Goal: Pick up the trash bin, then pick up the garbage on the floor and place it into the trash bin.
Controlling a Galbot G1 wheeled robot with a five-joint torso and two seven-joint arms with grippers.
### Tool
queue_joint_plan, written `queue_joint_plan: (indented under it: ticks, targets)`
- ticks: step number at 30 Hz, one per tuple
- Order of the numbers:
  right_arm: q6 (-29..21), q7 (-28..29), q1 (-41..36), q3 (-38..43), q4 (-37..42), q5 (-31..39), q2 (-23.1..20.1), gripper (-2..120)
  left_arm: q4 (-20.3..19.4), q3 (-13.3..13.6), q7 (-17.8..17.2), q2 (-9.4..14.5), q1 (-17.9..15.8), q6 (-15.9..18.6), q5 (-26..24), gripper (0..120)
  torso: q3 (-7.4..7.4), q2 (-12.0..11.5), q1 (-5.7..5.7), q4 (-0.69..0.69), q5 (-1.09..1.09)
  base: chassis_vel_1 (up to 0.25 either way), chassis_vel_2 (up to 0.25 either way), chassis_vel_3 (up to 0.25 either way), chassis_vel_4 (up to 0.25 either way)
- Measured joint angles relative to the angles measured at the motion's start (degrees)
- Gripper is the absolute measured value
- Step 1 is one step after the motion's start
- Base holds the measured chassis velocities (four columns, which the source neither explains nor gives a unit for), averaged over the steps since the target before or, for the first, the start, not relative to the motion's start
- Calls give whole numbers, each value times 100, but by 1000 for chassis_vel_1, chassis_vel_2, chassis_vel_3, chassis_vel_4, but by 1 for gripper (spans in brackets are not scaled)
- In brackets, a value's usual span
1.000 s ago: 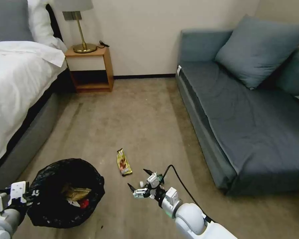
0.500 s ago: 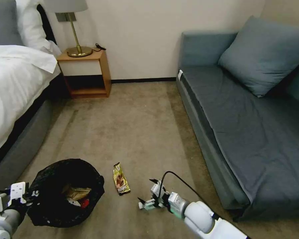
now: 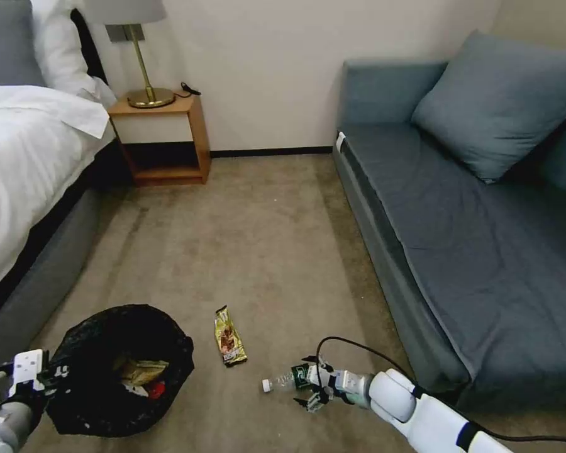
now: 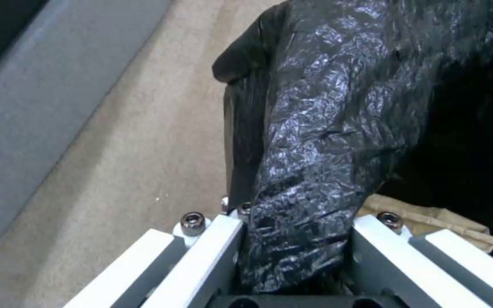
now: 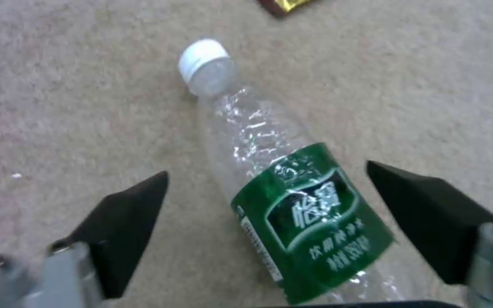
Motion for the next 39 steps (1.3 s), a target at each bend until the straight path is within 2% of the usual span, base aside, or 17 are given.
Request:
queue_joint_plan:
  ticks: [1,4,6,10,12,15,22,29,33,35,37,39]
  targets:
    - [0,0,0,0,0,0,0,88,0,0,0,0,0,0,0,3,0,0,0,0,0,0,0,0,0]
    - [21,14,60,-26,-161,-73,117,73,-34,-38,0,-15,37,-2,0,3,0,0,0,0,0,0,0,0,0]
    - [24,16,68,-29,-182,-79,136,70,-38,-54,-2,-15,44,-2,-1,3,0,0,0,0,0,0,0,0,0]
    - [59,13,93,-43,-232,-147,148,50,-39,-104,-12,6,44,-3,-35,3,0,0,0,0,0,0,0,0,0]
    - [70,14,97,-43,-245,-161,148,47,-39,-105,-13,9,43,-3,-39,3,0,0,0,0,0,0,0,0,0]
    - [116,3,106,-16,-294,-173,154,31,-39,-102,-24,13,40,-3,-45,3,0,0,0,0,0,0,0,0,0]
    - [159,-3,63,96,-252,-91,154,20,-28,-96,-27,20,39,-3,-48,3,0,0,0,0,0,0,0,0,0]
    - [55,86,-101,370,700,783,-44,17,42,-63,-27,37,10,-12,-53,3,0,0,0,-1,-1,0,0,0,0]
    - [-207,474,-66,398,1675,2143,-105,17,64,-2,-27,38,-9,-15,-53,3,0,0,0,-2,-1,0,0,0,0]
    - [-247,561,-47,384,1792,2294,-87,17,64,4,-27,35,-9,-14,-53,3,0,0,0,-1,-1,0,0,0,0]
    - [-260,1173,83,162,2271,3008,127,17,48,21,-27,28,19,-15,-50,3,0,0,0,-1,-2,0,0,0,0]
    - [-110,1713,257,-163,2551,3405,389,17,15,18,-27,32,43,-15,-47,3,0,0,0,0,-1,0,0,0,0]
